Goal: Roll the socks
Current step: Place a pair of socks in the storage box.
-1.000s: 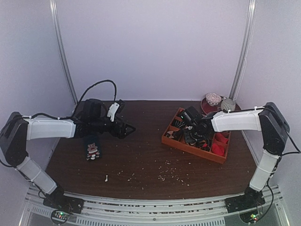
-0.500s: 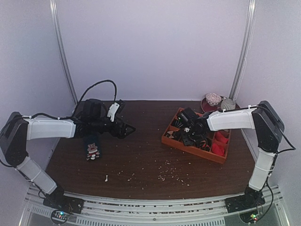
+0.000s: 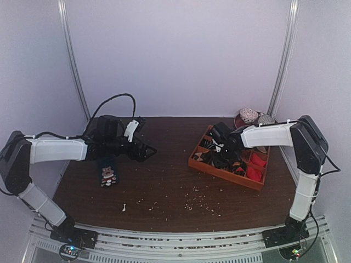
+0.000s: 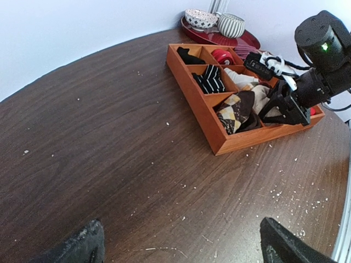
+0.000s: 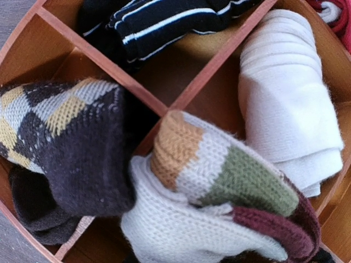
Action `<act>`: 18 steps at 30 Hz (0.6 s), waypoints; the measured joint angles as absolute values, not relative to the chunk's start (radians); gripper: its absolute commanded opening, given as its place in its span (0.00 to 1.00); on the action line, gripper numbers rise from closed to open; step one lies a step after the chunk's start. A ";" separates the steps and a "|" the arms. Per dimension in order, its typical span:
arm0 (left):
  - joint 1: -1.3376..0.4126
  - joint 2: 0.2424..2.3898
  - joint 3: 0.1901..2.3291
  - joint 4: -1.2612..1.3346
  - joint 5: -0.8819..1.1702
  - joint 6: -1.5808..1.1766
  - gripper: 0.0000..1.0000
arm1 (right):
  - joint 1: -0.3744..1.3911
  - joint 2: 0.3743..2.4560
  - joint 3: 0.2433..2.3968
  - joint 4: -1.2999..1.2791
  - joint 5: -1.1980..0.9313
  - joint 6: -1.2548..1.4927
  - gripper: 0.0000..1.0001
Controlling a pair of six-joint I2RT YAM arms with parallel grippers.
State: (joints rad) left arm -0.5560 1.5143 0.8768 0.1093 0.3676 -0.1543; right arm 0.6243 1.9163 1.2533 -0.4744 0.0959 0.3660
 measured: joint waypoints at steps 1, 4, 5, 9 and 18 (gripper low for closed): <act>-0.556 1.514 0.877 0.105 0.362 -0.154 0.98 | 0.622 1.917 1.253 -0.474 0.094 0.365 0.22; -0.556 1.514 0.877 0.096 0.351 -0.150 0.98 | 0.621 1.914 1.248 -0.467 0.091 0.365 0.28; -0.556 1.514 0.877 0.094 0.347 -0.147 0.98 | 0.621 1.910 1.243 -0.460 0.089 0.366 0.30; -0.556 1.514 0.877 0.087 0.338 -0.146 0.98 | 0.620 1.881 1.224 -0.429 0.074 0.373 0.38; -0.556 1.514 0.877 0.077 0.328 -0.146 0.98 | 0.603 1.844 1.209 -0.408 0.031 0.393 0.54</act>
State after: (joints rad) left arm -0.5560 1.5143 0.8768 0.0772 0.3283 -0.1463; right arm 0.6029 1.8439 1.2087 -0.4084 0.0307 0.3931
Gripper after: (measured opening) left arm 0.983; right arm 0.547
